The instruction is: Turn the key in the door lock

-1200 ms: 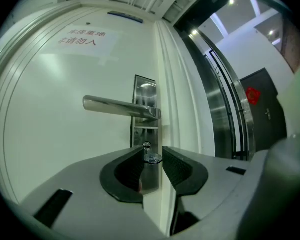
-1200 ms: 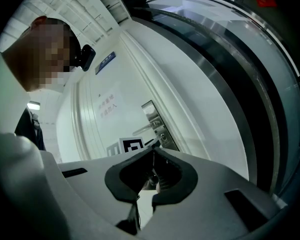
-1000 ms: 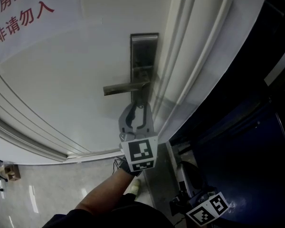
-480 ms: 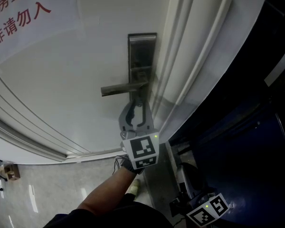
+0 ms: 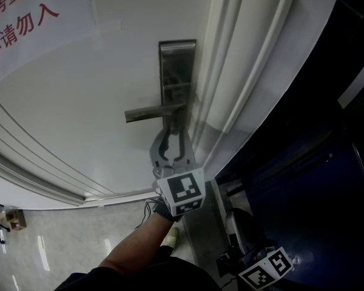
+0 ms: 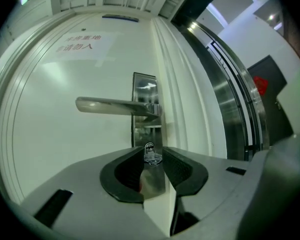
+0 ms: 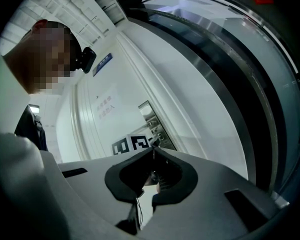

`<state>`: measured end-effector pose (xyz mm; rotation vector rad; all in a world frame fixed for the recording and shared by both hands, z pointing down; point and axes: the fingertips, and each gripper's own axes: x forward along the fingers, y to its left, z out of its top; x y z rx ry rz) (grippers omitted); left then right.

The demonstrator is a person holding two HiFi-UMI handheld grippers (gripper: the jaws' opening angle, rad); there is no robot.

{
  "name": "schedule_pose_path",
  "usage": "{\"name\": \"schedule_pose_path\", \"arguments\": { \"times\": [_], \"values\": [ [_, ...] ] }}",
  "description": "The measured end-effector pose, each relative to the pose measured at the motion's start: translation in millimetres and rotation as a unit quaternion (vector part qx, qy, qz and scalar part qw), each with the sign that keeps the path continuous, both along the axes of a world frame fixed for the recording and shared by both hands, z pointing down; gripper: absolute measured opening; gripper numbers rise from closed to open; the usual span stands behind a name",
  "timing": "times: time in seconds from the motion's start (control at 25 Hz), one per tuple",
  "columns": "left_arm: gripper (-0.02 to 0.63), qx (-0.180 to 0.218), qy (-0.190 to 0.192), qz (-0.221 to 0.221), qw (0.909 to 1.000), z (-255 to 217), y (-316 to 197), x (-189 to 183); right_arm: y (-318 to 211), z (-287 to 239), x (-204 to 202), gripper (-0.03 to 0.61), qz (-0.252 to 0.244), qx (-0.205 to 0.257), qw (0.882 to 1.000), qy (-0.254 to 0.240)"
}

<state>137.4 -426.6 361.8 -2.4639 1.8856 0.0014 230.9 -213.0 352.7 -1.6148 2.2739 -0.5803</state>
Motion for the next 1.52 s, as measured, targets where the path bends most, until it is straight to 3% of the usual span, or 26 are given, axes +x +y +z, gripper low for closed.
{"name": "schedule_pose_path", "arguments": {
  "times": [0.48, 0.76, 1.52],
  "values": [
    [0.114, 0.000, -0.060, -0.002, 0.9982, -3.4, -4.9, 15.4, 4.4, 0.5, 1.1, 0.015, -0.002, 0.001, 1.000, -0.003],
    [0.120, -0.004, -0.065, 0.011, 0.9978, -8.4, -15.2, 14.8, 5.0, -2.5, -1.2, 0.015, -0.006, -0.002, 1.000, -0.004],
    [0.121, 0.037, -0.066, 0.066, 0.9949, -9.0, -32.0, 18.6, -13.0, 2.1, -2.3, 0.015, -0.014, -0.006, 1.000, -0.005]
  ]
}}
